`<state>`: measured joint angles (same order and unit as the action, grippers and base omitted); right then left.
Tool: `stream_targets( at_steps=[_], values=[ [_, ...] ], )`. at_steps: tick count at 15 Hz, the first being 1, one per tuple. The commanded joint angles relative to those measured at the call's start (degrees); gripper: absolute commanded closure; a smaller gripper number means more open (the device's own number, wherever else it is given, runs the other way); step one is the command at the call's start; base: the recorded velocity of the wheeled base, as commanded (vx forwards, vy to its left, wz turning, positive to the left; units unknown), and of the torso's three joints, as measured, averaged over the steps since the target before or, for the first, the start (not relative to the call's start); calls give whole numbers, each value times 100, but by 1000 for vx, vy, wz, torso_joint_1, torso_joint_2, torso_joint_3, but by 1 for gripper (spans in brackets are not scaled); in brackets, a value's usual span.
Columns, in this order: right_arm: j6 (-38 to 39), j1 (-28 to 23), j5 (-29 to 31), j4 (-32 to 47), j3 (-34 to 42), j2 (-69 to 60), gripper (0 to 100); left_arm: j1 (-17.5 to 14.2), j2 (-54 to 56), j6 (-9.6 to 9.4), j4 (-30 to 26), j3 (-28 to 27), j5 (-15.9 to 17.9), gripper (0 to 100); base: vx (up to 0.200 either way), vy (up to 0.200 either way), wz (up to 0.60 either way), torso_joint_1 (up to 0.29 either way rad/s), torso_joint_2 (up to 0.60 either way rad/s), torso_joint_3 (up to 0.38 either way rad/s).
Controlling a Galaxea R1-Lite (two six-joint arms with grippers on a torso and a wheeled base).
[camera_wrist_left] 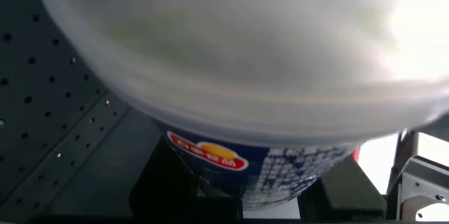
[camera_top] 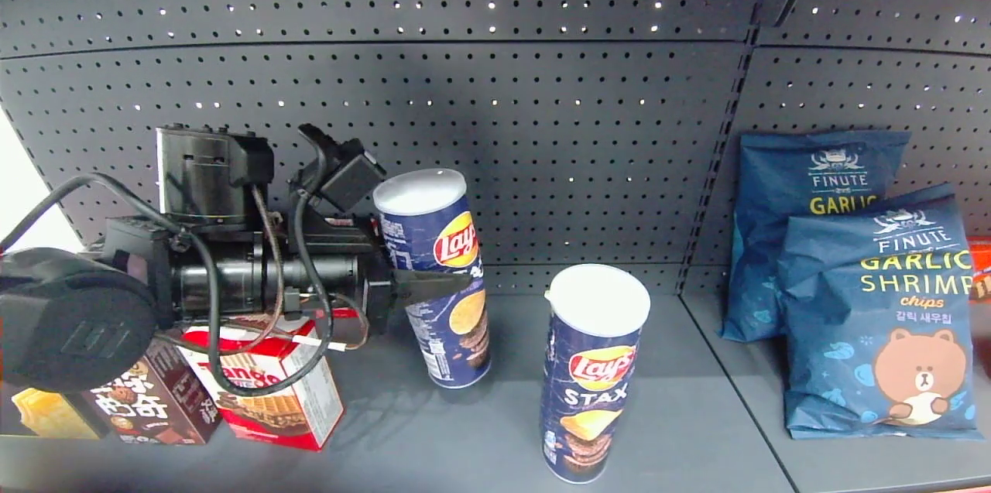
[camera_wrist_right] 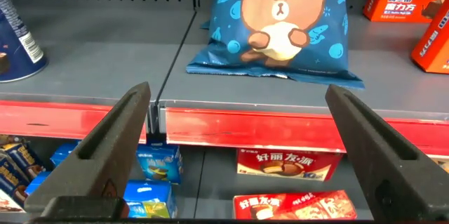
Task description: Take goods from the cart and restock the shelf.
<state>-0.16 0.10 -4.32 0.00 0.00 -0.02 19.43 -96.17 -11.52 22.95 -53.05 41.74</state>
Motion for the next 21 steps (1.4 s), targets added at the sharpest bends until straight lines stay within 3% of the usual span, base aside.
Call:
stream_targets(
  at_steps=[1,7,17,21],
  values=[
    [-2,-1,1,0,0,2,0,43,-411,-8,-19,-214,-122,100,0,0,0,0,0,0],
    [7,-1,-8,0,0,2,0,342,-1097,27,-28,-952,-395,100,0,0,0,0,0,0],
    [-2,-1,-8,0,0,2,0,535,-1835,-35,42,-1409,-527,100,0,0,0,0,0,0],
    [-2,-1,-8,0,0,2,0,518,-2072,-219,51,-1656,-527,100,0,0,0,0,0,0]
  ],
)
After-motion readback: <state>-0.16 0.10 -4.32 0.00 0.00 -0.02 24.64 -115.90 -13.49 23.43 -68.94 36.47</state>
